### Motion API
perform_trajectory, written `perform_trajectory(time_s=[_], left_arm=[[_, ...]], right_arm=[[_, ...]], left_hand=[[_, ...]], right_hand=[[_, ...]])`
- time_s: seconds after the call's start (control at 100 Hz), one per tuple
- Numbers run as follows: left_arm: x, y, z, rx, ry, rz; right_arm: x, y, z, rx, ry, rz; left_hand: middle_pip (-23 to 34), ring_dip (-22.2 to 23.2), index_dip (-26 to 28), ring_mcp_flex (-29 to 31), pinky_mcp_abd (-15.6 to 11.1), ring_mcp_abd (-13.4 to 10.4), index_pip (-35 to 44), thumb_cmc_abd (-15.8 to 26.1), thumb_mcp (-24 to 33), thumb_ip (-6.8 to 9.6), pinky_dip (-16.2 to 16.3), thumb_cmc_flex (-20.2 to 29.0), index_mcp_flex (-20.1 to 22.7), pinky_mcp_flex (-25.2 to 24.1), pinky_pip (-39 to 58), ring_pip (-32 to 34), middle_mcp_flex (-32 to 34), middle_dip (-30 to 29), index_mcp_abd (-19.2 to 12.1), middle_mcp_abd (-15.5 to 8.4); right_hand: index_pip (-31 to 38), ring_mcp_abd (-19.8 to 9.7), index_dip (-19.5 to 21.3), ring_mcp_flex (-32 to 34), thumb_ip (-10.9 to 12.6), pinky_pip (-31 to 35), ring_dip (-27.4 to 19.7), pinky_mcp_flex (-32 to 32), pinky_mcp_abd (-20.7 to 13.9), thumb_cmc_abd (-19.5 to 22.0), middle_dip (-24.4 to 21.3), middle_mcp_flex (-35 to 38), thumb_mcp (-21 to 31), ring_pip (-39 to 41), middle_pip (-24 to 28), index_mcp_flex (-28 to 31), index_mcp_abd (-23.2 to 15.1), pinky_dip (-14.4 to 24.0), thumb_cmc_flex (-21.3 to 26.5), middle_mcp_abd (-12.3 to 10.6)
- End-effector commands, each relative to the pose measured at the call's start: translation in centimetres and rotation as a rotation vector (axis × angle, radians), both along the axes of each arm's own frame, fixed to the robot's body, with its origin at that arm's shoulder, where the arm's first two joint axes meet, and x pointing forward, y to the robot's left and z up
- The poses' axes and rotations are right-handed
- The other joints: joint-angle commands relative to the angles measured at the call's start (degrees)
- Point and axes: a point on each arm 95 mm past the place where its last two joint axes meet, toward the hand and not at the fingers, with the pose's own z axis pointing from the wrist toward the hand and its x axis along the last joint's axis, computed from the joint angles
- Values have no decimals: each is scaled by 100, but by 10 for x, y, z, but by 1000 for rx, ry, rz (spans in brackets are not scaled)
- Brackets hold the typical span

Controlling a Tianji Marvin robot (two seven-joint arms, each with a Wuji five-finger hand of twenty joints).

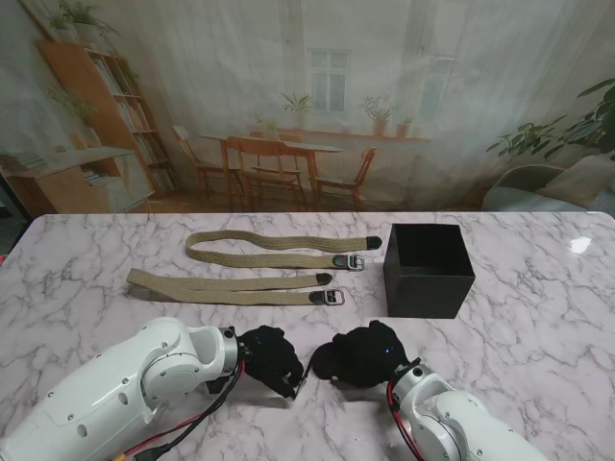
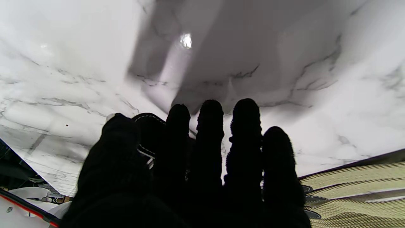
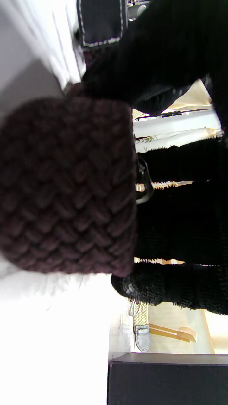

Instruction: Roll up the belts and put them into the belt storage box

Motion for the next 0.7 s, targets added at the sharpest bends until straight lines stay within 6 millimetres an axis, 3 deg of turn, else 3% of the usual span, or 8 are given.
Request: perform_trajectory(time_s=[0.0, 0.27, 0.47, 0.61, 0.69], left_arm=[[0, 2, -4, 19, 12, 5], [2, 3, -4, 30, 15, 11], [2, 5, -3, 34, 14, 17], [2, 6, -3, 34, 14, 22], [3, 6, -4, 35, 16, 24]], right_arm=[[-7, -3, -8, -14, 16, 5], [-9, -5, -4, -22, -17, 32], [-11, -4, -3, -22, -37, 44], [-13, -5, 0, -12, -30, 39], [-14, -5, 0, -3, -13, 33]], left_hand=[[-61, -54, -2, -38, 75, 189, -116, 222, -85, 27, 96, -13, 124, -64, -81, -71, -139, -46, 39, 23], [-42, -68, 50, -19, 64, 184, -80, 263, -105, 30, 92, -34, 189, -47, -61, -47, -107, -67, 48, 7], [-31, -70, 58, -3, 67, 188, -71, 288, -102, 33, 90, -27, 215, -32, -42, -25, -90, -76, 63, 7], [-25, -71, 59, 2, 74, 193, -68, 293, -103, 35, 90, -24, 220, -29, -30, -15, -82, -79, 72, 8], [-23, -71, 57, 9, 74, 191, -67, 294, -104, 35, 89, -24, 226, -24, -25, -9, -78, -80, 79, 6]], right_hand=[[-472, 10, 263, -179, 533, -33, -25, -158, 39, 304, 16, -220, 439, -33, 118, -245, -153, 90, -74, -324], [-783, 119, 421, -1446, 512, -66, 28, -708, -71, 304, 121, -1423, -263, 350, 432, -398, 239, 219, -391, -48], [-766, 139, 544, -2232, 536, -65, 12, -1074, -194, 337, 295, -2341, -474, 658, 740, -461, 330, 322, -436, 188], [-397, 258, 758, -2791, 547, -351, -205, -1587, -46, 374, 165, -2910, -439, 360, 547, -132, 51, 301, -459, 401], [-339, 353, 848, -3090, 554, -724, -463, -1959, 190, 383, -32, -3126, -346, -60, 319, -115, -317, 268, -441, 471]])
